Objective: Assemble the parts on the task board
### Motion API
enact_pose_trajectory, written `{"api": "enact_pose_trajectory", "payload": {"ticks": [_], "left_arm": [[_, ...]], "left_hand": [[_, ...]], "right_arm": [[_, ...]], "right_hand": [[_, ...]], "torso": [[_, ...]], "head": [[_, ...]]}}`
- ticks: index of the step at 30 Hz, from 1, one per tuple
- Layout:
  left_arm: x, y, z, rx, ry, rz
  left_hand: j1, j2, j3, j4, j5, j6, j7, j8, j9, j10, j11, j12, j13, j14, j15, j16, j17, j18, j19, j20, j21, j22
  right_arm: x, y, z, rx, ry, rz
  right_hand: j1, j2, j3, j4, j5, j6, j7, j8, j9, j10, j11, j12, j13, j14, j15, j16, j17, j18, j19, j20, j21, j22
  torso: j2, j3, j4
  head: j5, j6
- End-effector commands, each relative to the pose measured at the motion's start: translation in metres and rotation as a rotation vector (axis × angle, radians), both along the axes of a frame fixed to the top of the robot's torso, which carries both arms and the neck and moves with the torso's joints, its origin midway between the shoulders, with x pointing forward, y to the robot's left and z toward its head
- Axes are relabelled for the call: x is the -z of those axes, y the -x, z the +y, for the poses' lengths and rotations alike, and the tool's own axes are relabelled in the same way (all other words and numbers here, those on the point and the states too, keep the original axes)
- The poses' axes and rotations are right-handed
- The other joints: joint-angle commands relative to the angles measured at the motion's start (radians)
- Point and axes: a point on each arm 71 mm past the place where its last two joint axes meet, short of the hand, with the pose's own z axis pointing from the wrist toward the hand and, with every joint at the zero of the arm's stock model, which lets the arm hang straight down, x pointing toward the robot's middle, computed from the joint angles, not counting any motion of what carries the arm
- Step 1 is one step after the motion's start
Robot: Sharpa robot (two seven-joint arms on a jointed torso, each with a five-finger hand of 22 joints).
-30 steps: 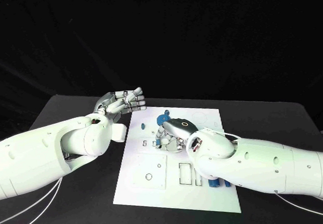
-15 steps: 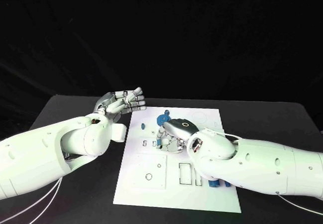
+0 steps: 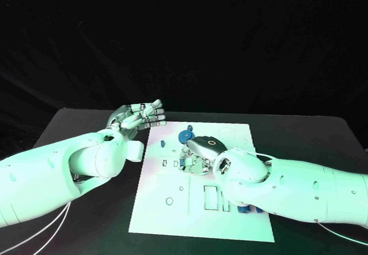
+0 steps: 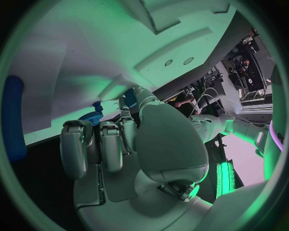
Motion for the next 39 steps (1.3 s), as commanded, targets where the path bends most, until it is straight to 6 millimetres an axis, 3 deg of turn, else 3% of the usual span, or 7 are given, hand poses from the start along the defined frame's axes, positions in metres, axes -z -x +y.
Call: {"api": "enact_pose_trajectory", "payload": {"ticks": [1, 8, 18, 27, 32, 37, 39], "left_arm": [[-0.001, 0.0, -0.002, 0.018, 0.009, -0.005], [-0.001, 0.0, -0.002, 0.018, 0.009, -0.004], [-0.001, 0.0, -0.003, 0.025, 0.01, 0.001], [0.001, 0.0, -0.004, 0.044, -0.006, 0.014], [0.003, -0.001, -0.004, 0.09, -0.091, 0.019], [0.009, -0.002, -0.004, 0.117, -0.201, 0.055], [0.011, -0.001, -0.004, 0.141, -0.26, 0.074]], "left_hand": [[0.01, 0.004, -0.003, -0.005, -0.004, 0.007, 0.002, -0.004, 0.0, 0.003, 0.002, -0.003, 0.0, -0.002, 0.001, -0.006, 0.001, 0.009, -0.008, 0.001, 0.004, 0.001], [0.01, 0.004, -0.003, -0.005, -0.004, 0.007, 0.002, -0.004, 0.0, 0.003, 0.002, -0.003, 0.0, -0.002, 0.001, -0.006, 0.001, 0.009, -0.008, 0.001, 0.004, 0.001], [0.01, 0.004, -0.003, -0.005, -0.004, 0.007, 0.002, -0.005, 0.0, 0.003, 0.002, -0.004, 0.0, -0.002, 0.001, -0.007, 0.001, 0.009, -0.009, 0.001, 0.004, 0.001], [0.014, 0.003, -0.004, -0.007, -0.004, 0.009, -0.001, -0.006, 0.001, 0.006, -0.001, -0.004, 0.001, 0.008, -0.001, -0.004, 0.004, 0.01, -0.007, 0.001, 0.009, 0.003], [0.033, -0.006, -0.009, -0.02, -0.004, 0.051, -0.02, 0.002, 0.005, 0.08, -0.027, 0.019, 0.011, 0.108, -0.035, 0.039, 0.035, 0.014, 0.044, -0.02, 0.067, 0.029], [0.073, -0.009, 0.018, -0.032, -0.001, 0.103, -0.039, 0.019, 0.009, 0.157, -0.056, 0.04, 0.019, 0.211, -0.075, 0.105, 0.078, 0.014, 0.097, -0.052, 0.139, 0.066], [0.068, -0.016, 0.024, -0.02, -0.002, 0.142, -0.063, 0.037, 0.017, 0.224, -0.08, 0.069, 0.033, 0.282, -0.104, 0.163, 0.114, 0.014, 0.131, -0.071, 0.186, 0.091]], "right_arm": [[0.002, 0.0, -0.001, 0.013, 0.023, 0.005], [0.002, 0.0, -0.001, 0.014, 0.017, 0.001], [0.0, 0.0, 0.001, 0.017, -0.011, -0.009], [-0.007, 0.003, -0.002, 0.017, -0.088, -0.05], [-0.019, 0.01, -0.012, -0.026, -0.194, -0.084], [-0.038, 0.01, -0.032, -0.098, -0.328, -0.085], [-0.045, 0.009, -0.046, -0.1, -0.38, -0.067]], "right_hand": [[-0.009, -0.003, -0.001, 0.005, -0.003, -0.006, 0.001, -0.005, -0.001, -0.008, -0.001, -0.005, 0.053, 0.096, 0.005, -0.005, 0.227, -0.003, 0.036, 0.002, -0.007, 0.192], [-0.016, -0.011, -0.003, 0.01, -0.004, -0.02, 0.007, -0.011, -0.004, -0.016, 0.005, -0.013, 0.045, 0.095, 0.01, -0.006, 0.223, -0.001, 0.032, 0.006, -0.013, 0.188], [-0.051, -0.039, -0.037, 0.034, 0.004, -0.047, 0.017, -0.02, -0.007, -0.035, 0.015, -0.03, 0.026, 0.091, 0.02, -0.013, 0.209, 0.002, 0.024, 0.017, -0.028, 0.18], [-0.064, -0.062, -0.135, 0.08, -0.014, -0.109, 0.036, -0.041, -0.015, -0.077, 0.032, -0.065, -0.013, 0.086, 0.034, -0.022, 0.192, 0.008, 0.01, 0.029, -0.052, 0.166], [-0.047, -0.065, -0.189, 0.091, -0.022, -0.146, 0.048, -0.053, -0.021, -0.086, 0.043, -0.071, -0.022, 0.085, 0.043, -0.025, 0.188, 0.01, 0.005, 0.037, -0.061, 0.161], [0.011, -0.017, -0.164, 0.081, 0.001, -0.144, 0.048, -0.045, -0.02, -0.119, 0.043, -0.103, -0.059, 0.072, 0.043, -0.051, 0.14, 0.027, -0.038, 0.04, -0.129, 0.117], [0.022, -0.008, -0.16, 0.078, 0.004, -0.138, 0.046, -0.04, -0.019, -0.124, 0.041, -0.107, -0.065, 0.071, 0.042, -0.053, 0.136, 0.029, -0.044, 0.039, -0.14, 0.111]], "torso": [[0.0, 0.0, 0.0003], [0.0, 0.0, -0.0001], [0.0, -0.0002, -0.0002], [0.0, 0.0009, -0.0001], [-0.003, 0.0018, -0.0012], [-0.012, 0.0027, -0.006], [-0.016, 0.0048, -0.0084]], "head": [[0.0, 0.0], [0.0, -0.001], [-0.003, 0.002], [-0.005, 0.003], [-0.003, 0.005], [0.0, 0.005], [0.001, 0.004]]}}
